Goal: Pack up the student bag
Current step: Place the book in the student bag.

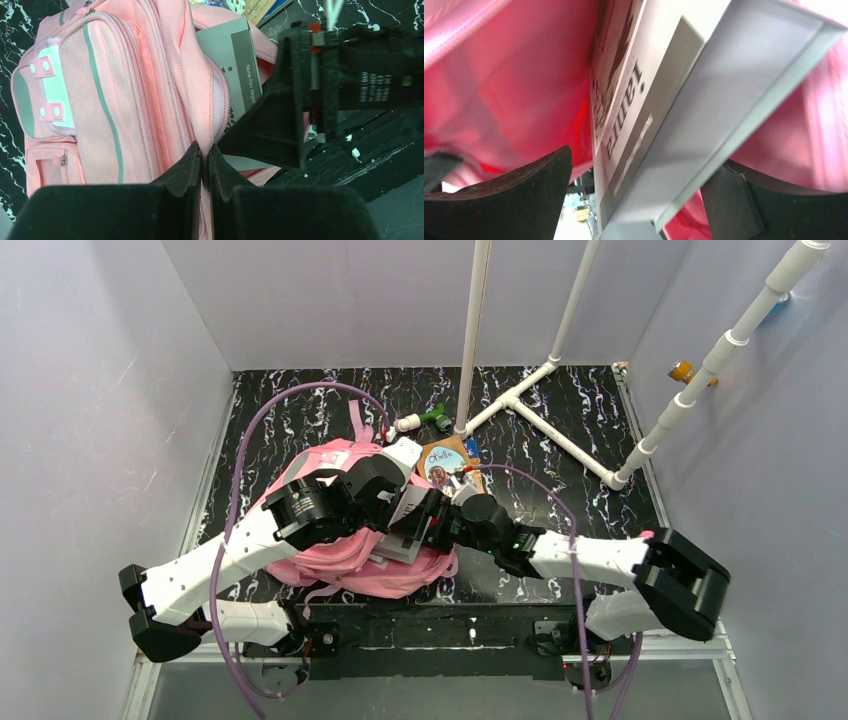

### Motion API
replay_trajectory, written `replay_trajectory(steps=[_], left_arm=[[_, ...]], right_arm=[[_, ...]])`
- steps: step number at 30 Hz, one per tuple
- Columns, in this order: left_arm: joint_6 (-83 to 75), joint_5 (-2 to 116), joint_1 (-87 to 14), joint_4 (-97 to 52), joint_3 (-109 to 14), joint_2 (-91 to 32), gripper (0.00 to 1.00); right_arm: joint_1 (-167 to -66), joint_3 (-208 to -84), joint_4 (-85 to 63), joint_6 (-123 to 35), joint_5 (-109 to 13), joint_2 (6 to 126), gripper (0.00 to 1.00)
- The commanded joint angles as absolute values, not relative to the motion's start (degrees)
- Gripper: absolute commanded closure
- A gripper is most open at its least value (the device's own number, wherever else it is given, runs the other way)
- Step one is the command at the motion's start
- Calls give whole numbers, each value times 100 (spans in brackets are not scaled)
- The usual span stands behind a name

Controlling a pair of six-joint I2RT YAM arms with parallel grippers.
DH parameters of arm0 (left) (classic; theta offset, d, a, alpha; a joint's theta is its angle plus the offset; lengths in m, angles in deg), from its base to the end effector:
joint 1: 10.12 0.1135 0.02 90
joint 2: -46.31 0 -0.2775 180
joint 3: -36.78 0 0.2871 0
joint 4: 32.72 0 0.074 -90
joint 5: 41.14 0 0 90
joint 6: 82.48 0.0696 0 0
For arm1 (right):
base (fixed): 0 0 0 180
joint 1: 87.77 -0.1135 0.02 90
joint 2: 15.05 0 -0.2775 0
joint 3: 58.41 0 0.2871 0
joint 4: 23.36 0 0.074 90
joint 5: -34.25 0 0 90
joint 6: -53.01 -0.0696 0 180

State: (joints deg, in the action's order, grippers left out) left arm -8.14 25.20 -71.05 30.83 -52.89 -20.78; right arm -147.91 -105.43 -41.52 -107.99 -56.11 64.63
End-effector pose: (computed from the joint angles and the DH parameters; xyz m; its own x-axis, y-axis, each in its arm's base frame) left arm 0.1610 -0.2321 0.3890 -0.4831 0.3602 -0.7981 0.5431 0.8382 0.0495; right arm 0.1751 0.3042 0.1956 -0.8577 0.4050 -0.3167 -0.1635 0.3691 0.9149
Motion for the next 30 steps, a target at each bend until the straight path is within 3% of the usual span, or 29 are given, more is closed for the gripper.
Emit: replay_trajectory(steps=[1,6,10,12,23,30], left_arm=[[-812,2456,-7132,2630,-5354,-1908,100],[-769,2515,-7129,2632,-5383,-1936,100],[-765,2597,-7129,2644,-5382,-1986,100],[-800,2670,-7129,2642,-5363,-1990,100],[-912,2879,-7132,2583,-5325,-2068,100],[-986,3079,-7129,2352,-5320,-2242,100]], right_arm=[[-14791,-10312,-3029,-10089,-5716,5550,2],[-14761,-10050,-2265,-9964,-5782,4782,5],[-14681,-9968,-2219,-9921,-5897,4497,23],[-14641,-10005,-2218,-9858,-5929,4552,25],[-14591,-10601,-3556,-9741,-4676,6132,62],[-14754,-10894,-5007,-10235,-4358,7250,69]])
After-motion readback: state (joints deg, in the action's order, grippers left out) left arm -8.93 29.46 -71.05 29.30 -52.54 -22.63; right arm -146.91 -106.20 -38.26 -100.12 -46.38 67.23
